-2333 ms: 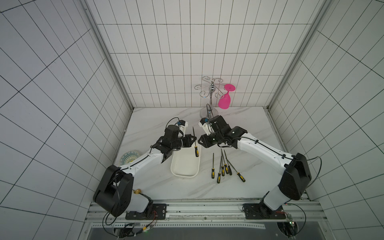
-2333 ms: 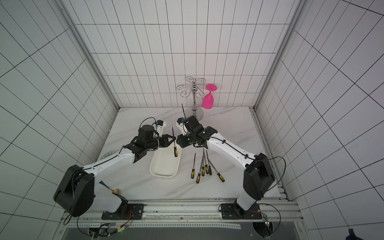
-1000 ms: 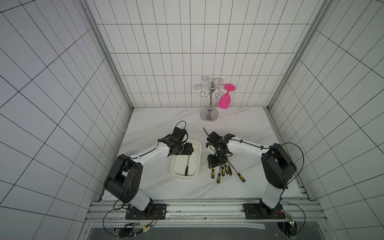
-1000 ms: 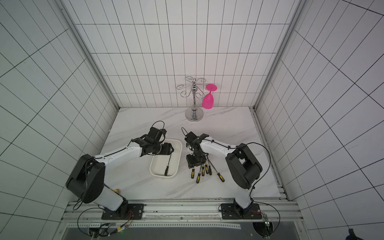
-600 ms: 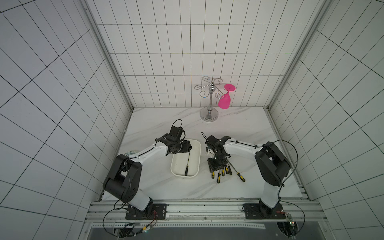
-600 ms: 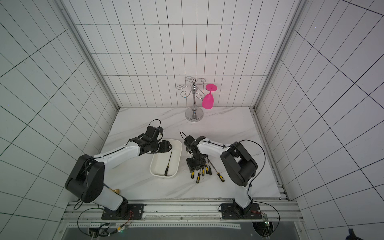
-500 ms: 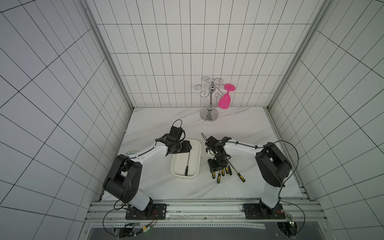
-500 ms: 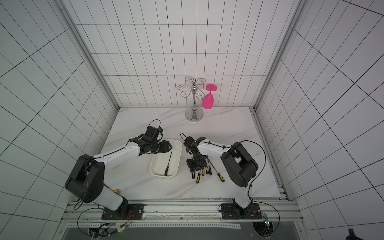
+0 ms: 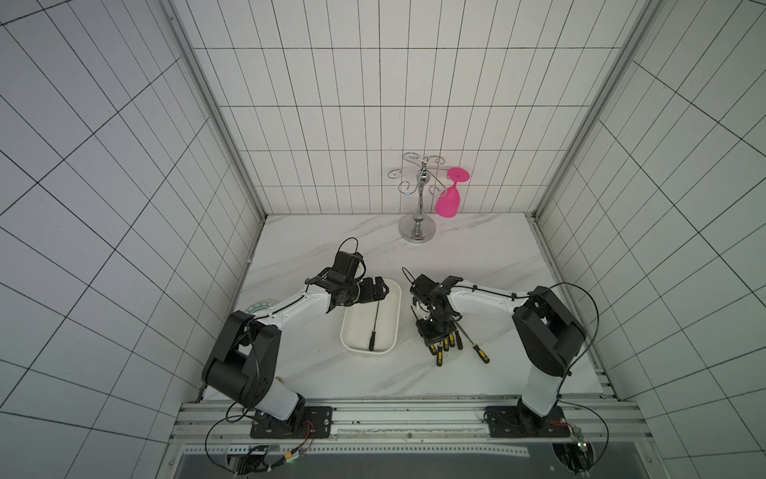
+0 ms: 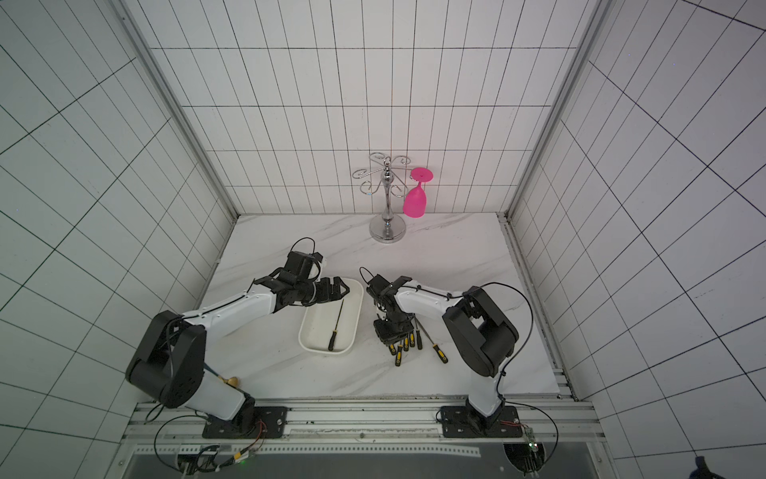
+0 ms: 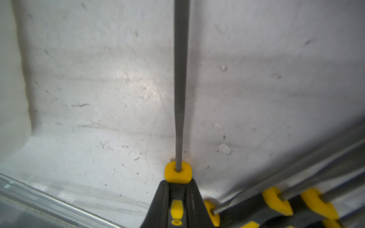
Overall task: Put the file tool into the storage box
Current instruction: Pick up the file tool from the center of the board, then place the file tool in the storage box.
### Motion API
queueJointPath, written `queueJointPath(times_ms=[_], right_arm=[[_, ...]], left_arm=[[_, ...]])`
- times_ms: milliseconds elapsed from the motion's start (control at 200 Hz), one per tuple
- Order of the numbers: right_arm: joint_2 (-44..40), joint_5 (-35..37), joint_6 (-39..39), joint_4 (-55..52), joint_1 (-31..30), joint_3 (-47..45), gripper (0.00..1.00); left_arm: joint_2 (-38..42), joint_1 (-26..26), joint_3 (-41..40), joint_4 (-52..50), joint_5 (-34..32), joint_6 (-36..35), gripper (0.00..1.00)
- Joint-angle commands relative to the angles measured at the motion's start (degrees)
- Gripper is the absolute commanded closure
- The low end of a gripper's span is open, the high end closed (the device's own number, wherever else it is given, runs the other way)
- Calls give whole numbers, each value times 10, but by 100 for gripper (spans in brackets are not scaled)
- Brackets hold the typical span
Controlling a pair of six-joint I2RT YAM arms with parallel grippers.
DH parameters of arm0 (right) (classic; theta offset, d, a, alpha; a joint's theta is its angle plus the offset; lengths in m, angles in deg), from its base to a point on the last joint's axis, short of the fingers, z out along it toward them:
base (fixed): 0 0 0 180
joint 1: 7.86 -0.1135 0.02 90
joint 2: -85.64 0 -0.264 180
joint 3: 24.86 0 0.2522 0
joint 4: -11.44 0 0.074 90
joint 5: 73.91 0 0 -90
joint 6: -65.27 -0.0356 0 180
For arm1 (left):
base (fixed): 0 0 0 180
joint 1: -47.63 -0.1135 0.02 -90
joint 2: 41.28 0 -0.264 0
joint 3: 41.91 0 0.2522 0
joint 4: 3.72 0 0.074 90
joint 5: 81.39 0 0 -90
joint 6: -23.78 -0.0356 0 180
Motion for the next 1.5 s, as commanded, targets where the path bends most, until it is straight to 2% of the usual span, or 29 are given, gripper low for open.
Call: queueJointPath(times_ms=[0,215,650,935,985,1020,1079,1119,1174,1269,1344,1414,1464,1494], right_arm=[[-22,45,5,21,28,25,93],[-50,17,16,37,36,75,91],[9,-117,50,48,11,212,90],[37,-142,79,19,-8,249,89],[36,-144,81,19,-8,248,90],[34,-143,81,19,-8,246,90],[31,-144,82,19,-8,245,90],[29,-145,83,19,-8,244,90],[24,-145,84,19,-8,242,90],[16,-149,84,20,-8,240,90],[12,-153,84,19,-8,240,89],[9,-155,84,21,-9,238,89],[8,-157,84,21,-9,238,90],[8,-159,84,22,-9,238,90]], left_arm=[[21,-4,-13,49,42,10,1],[25,-4,-23,80,75,12,1],[29,-5,-35,120,101,20,1],[34,-9,-41,136,100,26,3],[35,-12,-44,141,102,28,11],[35,-14,-47,147,105,30,30],[37,-16,-53,156,100,36,72],[39,-15,-57,162,97,38,86],[38,-16,-61,170,95,42,89],[35,-16,-65,182,91,47,83],[32,-16,-67,186,91,49,83],[29,-16,-65,189,95,50,90],[27,-16,-66,190,98,51,100],[27,-16,-66,190,98,52,100]])
